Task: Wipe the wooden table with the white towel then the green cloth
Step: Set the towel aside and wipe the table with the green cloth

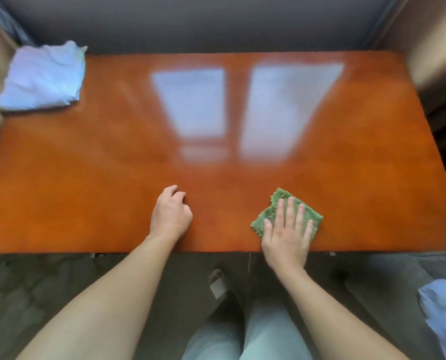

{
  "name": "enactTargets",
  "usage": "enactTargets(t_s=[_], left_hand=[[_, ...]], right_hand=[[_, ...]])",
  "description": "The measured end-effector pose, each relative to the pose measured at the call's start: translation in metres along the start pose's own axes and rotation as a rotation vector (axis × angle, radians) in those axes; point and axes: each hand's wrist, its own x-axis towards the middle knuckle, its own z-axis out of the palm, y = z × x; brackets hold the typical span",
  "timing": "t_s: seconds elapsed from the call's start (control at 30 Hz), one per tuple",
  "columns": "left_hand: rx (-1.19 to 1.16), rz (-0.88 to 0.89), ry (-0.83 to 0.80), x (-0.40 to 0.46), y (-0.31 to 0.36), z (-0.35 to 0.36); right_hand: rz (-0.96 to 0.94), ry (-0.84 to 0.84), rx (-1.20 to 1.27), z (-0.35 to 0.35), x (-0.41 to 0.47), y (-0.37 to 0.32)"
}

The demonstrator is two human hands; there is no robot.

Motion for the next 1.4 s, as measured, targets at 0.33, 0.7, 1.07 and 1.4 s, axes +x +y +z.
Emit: enactTargets(t_s=[0.33, 0.7, 1.07, 1.4], left_hand=[[0.040, -0.165, 0.109, -0.011, -0.070, -0.022], [0.009, -0.258, 0.165, 0.004, -0.075, -0.027], [0.084, -0.427, 0.259, -0.018, -0.144, -0.032], [0.033, 0.036, 0.218, 0.036, -0.006, 0.010]], right_hand=[[-0.695, -0.144, 0.008, 0.039, -0.069, -0.157], [-0.333, -0.081, -0.085, 0.007, 0.019, -0.103], [-1.007, -0.221, -0.056, 0.031, -0.003, -0.268], [-0.246, -0.096, -0.027, -0.012, 0.133, -0.128]])
